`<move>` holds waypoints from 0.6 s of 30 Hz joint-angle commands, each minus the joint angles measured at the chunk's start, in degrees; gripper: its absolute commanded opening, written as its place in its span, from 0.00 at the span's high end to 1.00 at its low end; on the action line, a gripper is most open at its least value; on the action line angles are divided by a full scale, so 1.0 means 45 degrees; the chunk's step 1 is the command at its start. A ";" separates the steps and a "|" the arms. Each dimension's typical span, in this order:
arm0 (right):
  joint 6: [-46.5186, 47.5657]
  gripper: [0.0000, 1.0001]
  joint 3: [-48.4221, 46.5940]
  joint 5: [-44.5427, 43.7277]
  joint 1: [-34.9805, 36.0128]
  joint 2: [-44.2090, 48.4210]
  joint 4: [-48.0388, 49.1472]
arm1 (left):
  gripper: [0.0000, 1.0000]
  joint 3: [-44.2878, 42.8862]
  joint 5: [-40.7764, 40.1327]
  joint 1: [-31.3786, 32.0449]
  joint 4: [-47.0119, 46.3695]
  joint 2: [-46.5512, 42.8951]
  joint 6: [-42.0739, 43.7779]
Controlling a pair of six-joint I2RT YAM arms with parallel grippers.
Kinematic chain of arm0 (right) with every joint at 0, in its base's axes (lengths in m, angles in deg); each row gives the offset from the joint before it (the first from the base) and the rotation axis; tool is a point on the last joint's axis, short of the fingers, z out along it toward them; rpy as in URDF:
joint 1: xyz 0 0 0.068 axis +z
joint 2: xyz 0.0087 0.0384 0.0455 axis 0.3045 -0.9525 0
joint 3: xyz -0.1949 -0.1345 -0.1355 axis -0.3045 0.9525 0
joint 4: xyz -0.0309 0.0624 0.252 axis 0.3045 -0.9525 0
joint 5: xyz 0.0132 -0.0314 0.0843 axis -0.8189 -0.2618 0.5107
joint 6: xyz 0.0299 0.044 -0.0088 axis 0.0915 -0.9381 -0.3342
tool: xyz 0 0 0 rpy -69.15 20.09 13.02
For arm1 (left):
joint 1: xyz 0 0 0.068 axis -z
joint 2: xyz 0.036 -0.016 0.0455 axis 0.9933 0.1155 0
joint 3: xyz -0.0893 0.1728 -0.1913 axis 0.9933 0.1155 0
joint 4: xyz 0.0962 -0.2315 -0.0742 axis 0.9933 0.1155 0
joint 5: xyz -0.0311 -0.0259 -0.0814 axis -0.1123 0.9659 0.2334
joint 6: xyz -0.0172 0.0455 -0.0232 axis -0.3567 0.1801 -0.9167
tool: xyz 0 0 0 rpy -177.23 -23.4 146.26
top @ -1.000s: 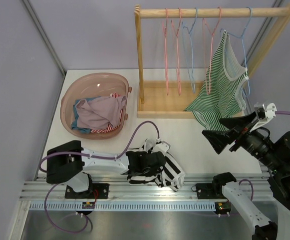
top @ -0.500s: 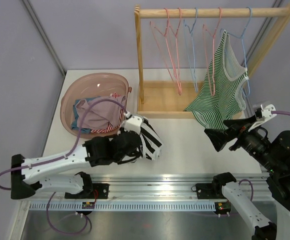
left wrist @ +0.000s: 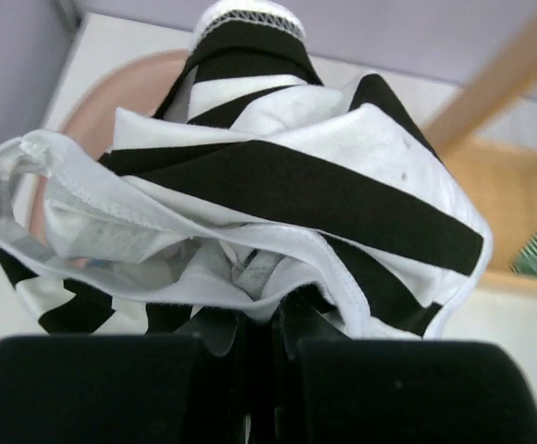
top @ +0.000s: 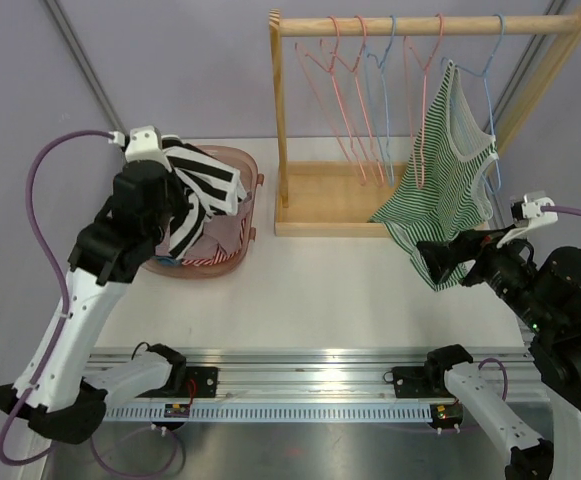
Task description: Remove the tank top from the hanger
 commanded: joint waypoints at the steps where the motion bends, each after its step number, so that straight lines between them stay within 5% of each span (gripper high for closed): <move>1: -0.0097 0.01 0.0018 -0.1388 -0.0053 -0.0881 0.0610 | 1.00 -0.1635 0.3285 -0.2296 -0.0348 0.1568 0.0710; 9: -0.0507 0.01 -0.0196 -0.3500 -0.0053 -0.1801 0.0767 | 0.97 -0.3671 0.5597 -0.5464 -0.0465 0.5594 0.0729; 13: -0.0507 0.01 -0.0489 -0.4164 -0.0053 -0.2269 0.0786 | 0.44 -0.3867 0.6982 -0.6362 -0.0737 0.6866 0.0496; 14: -0.0546 0.01 -0.0548 -0.4301 -0.0053 -0.2368 0.0786 | 0.02 -0.3945 0.7469 -0.6577 -0.0661 0.7061 0.0360; 18: -0.0585 0.00 -0.1094 -0.4946 -0.0053 -0.2973 0.0670 | 0.01 -0.3988 0.7863 -0.6579 -0.0405 0.6833 0.0378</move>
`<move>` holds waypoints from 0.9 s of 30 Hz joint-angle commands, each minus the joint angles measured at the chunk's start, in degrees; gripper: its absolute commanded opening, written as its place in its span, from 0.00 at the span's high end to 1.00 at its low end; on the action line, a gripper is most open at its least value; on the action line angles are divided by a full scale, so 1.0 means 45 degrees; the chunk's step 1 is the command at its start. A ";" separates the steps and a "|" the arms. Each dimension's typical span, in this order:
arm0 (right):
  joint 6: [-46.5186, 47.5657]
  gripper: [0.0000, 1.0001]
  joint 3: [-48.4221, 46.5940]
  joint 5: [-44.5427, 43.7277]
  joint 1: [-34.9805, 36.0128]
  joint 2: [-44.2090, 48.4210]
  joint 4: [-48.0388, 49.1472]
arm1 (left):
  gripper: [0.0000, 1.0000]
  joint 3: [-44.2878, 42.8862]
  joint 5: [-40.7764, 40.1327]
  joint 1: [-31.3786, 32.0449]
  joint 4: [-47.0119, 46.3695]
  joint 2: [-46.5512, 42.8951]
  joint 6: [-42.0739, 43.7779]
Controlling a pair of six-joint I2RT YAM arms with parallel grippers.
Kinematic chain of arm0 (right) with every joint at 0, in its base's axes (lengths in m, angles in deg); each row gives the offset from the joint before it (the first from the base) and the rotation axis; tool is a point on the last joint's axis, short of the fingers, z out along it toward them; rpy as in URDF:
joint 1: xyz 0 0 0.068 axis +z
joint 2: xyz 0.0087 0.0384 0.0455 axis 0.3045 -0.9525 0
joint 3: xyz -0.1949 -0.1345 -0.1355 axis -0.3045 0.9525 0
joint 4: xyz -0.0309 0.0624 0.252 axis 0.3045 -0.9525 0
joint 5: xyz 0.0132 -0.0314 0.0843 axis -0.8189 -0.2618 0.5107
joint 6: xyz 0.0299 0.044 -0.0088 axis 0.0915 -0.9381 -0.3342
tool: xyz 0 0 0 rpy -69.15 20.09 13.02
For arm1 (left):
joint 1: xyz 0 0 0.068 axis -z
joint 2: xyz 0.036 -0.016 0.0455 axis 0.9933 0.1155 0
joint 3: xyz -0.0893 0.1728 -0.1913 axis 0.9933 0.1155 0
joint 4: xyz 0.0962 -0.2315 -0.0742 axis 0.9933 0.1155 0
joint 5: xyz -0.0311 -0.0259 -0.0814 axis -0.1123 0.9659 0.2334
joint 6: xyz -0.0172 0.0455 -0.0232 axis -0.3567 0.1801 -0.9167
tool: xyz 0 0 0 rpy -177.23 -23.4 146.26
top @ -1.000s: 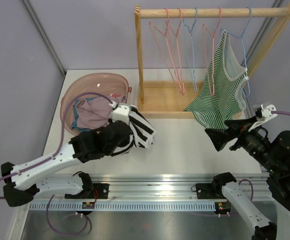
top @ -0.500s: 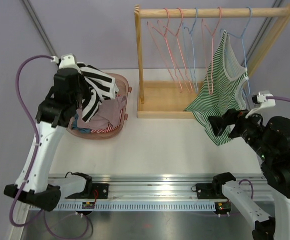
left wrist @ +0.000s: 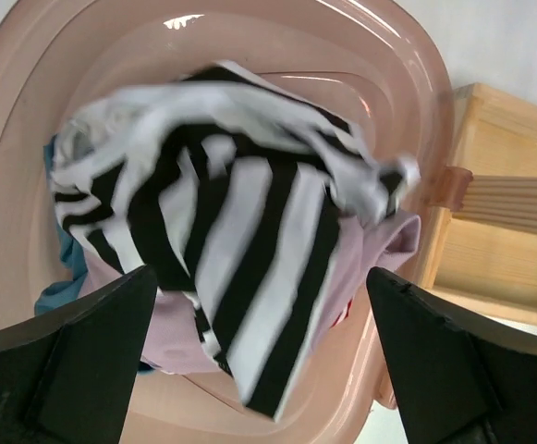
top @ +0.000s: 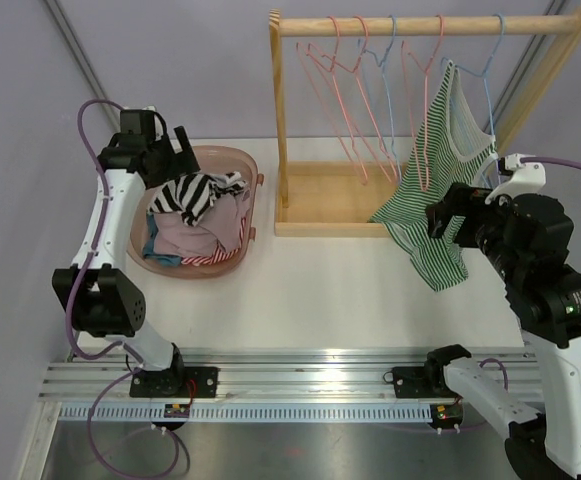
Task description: Remove the tank top from the hanger
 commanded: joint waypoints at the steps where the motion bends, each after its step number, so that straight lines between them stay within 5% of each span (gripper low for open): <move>1: -0.0153 0.00 -0.0862 -0.1259 -0.0053 -0.0656 0.0485 | 0.01 -0.0581 0.1540 0.0003 -0.0556 -0.1145 0.0019; 14: 0.0725 0.00 -0.4317 -0.3917 -0.0072 -0.3528 0.0386 | 0.01 0.3575 0.0135 0.3437 -0.0772 -0.7351 0.0468; 27: 0.2541 0.03 -0.7423 -0.3629 -0.1359 -0.6785 0.0819 | 0.01 0.8304 0.0681 0.4026 -0.1474 -1.0815 0.1171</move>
